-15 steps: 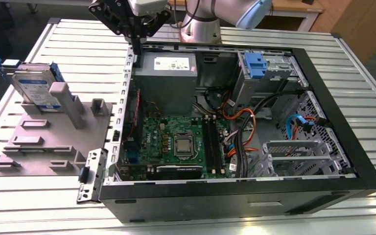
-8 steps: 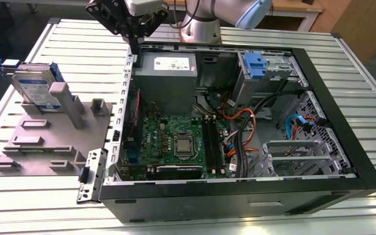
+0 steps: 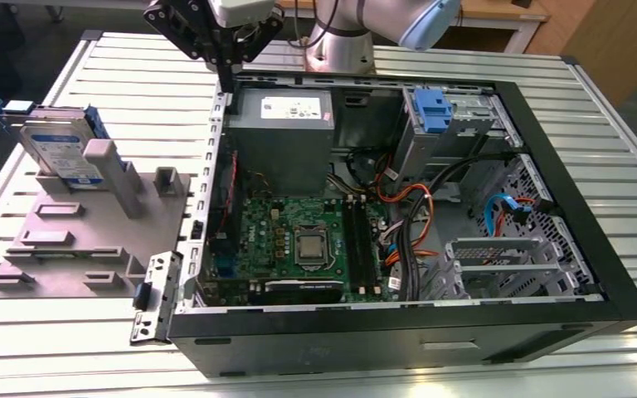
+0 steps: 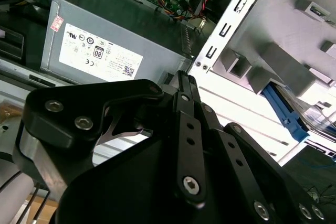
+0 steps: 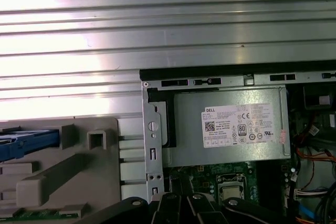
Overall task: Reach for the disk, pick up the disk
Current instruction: 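Reach for the disk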
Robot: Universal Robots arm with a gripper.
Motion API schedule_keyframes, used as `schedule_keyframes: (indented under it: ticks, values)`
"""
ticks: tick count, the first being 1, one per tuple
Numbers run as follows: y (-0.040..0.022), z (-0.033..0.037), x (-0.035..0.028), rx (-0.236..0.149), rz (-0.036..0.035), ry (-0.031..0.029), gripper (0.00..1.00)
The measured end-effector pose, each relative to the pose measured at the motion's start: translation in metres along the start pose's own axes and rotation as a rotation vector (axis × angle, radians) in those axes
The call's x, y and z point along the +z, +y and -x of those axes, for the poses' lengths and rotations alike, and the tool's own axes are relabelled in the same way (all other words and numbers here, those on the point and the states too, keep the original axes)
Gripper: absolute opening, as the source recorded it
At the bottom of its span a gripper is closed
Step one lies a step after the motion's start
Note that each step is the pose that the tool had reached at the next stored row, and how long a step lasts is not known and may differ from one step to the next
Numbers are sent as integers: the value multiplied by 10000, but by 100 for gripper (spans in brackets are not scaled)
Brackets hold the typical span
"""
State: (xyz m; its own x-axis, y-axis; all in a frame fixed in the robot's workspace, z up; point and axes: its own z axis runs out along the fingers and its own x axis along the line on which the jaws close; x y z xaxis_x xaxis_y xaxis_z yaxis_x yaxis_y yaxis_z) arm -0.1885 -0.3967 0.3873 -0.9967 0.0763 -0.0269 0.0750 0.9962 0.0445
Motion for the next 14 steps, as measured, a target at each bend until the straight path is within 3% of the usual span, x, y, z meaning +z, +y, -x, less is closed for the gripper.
schedule_keyframes:
  ticks: [8, 14]
  values:
    - [-2, -26, 8, 0, 1, -6, 11]
    - [-12, -159, 13, -2, 4, -62, 11]
